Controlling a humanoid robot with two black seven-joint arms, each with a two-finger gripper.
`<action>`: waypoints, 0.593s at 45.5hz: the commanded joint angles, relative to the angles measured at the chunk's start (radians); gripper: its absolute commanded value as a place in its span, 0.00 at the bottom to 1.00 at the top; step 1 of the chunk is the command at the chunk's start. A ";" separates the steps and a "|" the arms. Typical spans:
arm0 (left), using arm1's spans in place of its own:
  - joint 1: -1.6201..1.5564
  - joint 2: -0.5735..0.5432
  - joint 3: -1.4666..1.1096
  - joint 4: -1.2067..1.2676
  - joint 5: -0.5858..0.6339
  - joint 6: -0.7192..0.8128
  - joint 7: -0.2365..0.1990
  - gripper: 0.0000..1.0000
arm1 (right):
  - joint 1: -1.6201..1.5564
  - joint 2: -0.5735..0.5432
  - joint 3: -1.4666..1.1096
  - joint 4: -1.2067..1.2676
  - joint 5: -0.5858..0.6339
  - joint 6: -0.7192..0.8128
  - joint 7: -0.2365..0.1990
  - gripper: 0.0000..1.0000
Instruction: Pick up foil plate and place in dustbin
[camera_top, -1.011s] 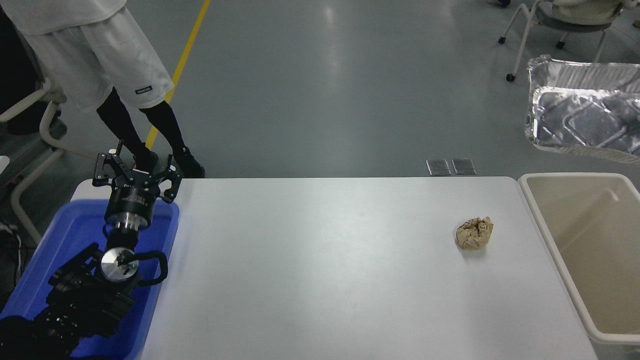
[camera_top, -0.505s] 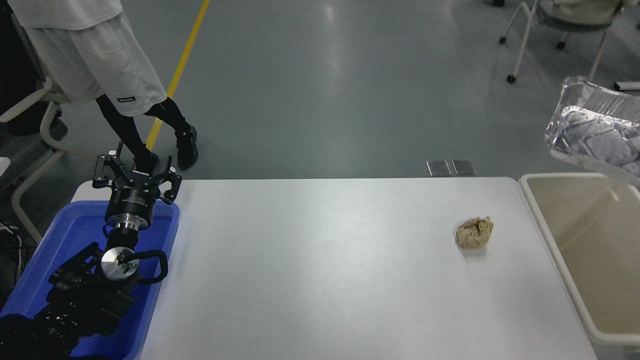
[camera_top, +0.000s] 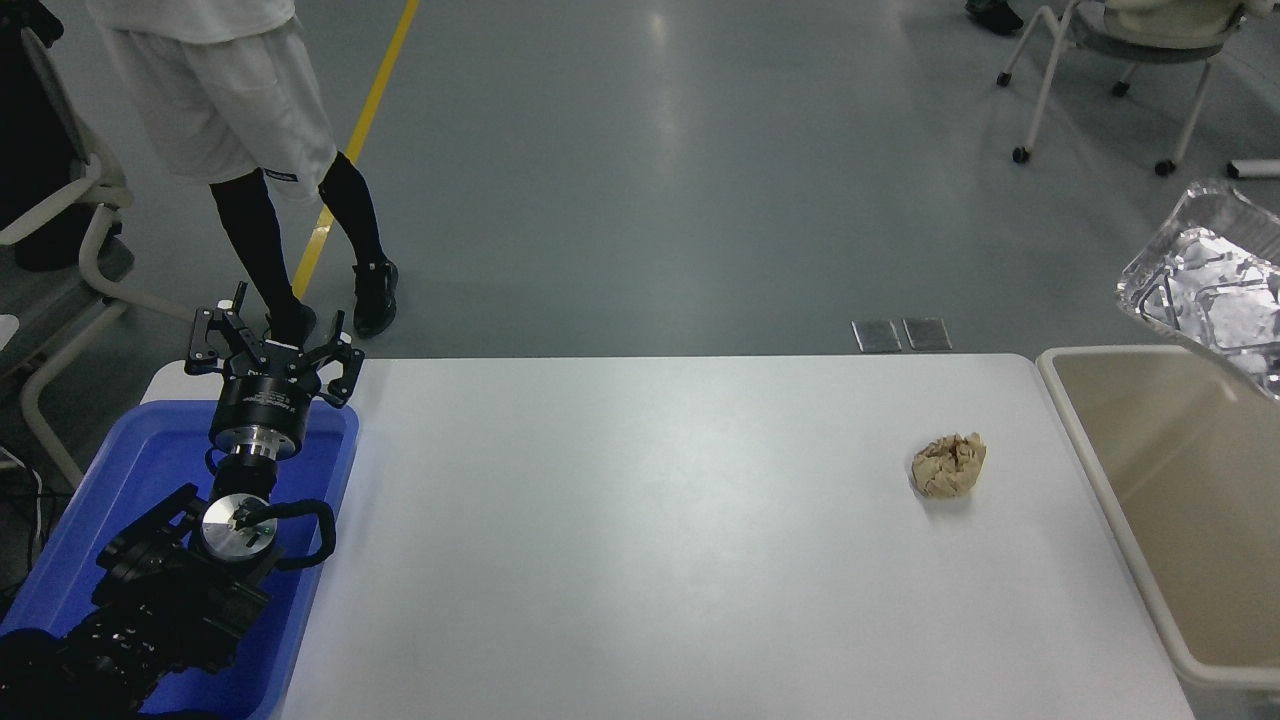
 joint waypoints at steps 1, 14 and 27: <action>0.000 0.000 0.000 0.000 0.000 0.000 0.000 0.99 | -0.284 0.083 0.275 -0.170 0.013 -0.063 0.000 0.00; 0.000 0.000 0.000 0.000 0.000 0.000 0.000 0.99 | -0.471 0.241 0.433 -0.389 0.059 -0.158 0.000 0.00; 0.000 0.000 0.000 0.000 0.000 0.000 0.000 0.99 | -0.597 0.431 0.433 -0.595 0.147 -0.257 0.000 0.00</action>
